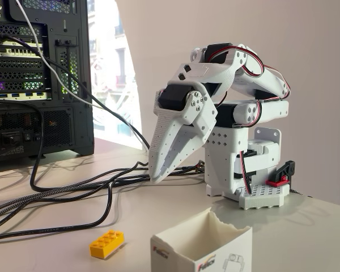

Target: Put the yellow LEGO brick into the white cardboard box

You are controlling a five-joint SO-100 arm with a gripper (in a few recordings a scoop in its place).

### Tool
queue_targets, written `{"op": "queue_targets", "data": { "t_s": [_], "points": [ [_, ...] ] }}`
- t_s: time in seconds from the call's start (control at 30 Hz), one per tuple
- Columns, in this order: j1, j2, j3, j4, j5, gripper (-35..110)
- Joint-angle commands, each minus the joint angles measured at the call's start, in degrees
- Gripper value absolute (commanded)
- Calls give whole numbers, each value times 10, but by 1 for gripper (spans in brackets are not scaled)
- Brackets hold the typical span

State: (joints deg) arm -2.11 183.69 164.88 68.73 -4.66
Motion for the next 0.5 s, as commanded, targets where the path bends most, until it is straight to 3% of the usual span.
{"op": "queue_targets", "data": {
  "t_s": [0.0,0.33,0.47],
  "points": [
    [-2,10,-44,4,1,-9],
    [8,-159,-165,-9,45,-9],
    [16,-259,-236,-15,123,-9]
  ]
}}
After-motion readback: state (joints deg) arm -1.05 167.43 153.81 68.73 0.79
